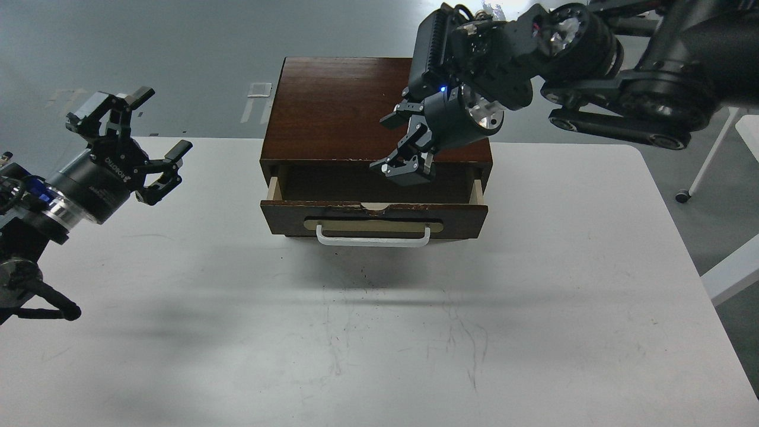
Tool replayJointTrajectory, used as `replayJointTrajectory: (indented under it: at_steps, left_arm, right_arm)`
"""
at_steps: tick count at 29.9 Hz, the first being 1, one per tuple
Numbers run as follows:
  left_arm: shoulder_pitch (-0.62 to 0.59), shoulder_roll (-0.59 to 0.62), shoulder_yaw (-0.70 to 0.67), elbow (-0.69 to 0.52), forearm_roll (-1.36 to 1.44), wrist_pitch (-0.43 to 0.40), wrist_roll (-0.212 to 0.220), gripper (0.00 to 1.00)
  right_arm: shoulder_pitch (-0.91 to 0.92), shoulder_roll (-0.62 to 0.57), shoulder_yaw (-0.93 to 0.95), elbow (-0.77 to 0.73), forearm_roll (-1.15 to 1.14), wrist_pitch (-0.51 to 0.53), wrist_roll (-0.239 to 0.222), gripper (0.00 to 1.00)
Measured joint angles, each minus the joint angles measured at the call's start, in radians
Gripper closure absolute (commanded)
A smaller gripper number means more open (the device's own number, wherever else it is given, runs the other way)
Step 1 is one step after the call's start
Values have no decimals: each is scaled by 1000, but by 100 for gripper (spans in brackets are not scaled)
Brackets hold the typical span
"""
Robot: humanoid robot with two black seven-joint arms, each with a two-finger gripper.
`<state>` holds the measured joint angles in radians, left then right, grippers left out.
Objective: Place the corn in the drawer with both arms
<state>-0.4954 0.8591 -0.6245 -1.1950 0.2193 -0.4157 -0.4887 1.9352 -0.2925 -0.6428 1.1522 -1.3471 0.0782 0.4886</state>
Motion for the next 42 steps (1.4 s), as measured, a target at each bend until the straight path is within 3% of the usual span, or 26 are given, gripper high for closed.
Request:
replayJointTrajectory:
  at_steps: [9, 17, 27, 42]
  left_arm:
    - [1, -10, 0, 0, 0, 0, 0, 1]
    - [6, -23, 0, 0, 2, 0, 0, 1]
    - [29, -38, 0, 2, 3, -12, 0, 1]
    - [38, -62, 0, 3, 5, -12, 0, 1]
  right_arm:
    - [-119, -247, 99, 26, 503, 10, 0, 5]
    - [-544, -415, 476, 45, 819, 16, 0, 5]
    - [-989, -436, 819, 28, 1200, 4, 0, 4]
    - [-1179, -405, 914, 20, 1296, 2, 0, 0]
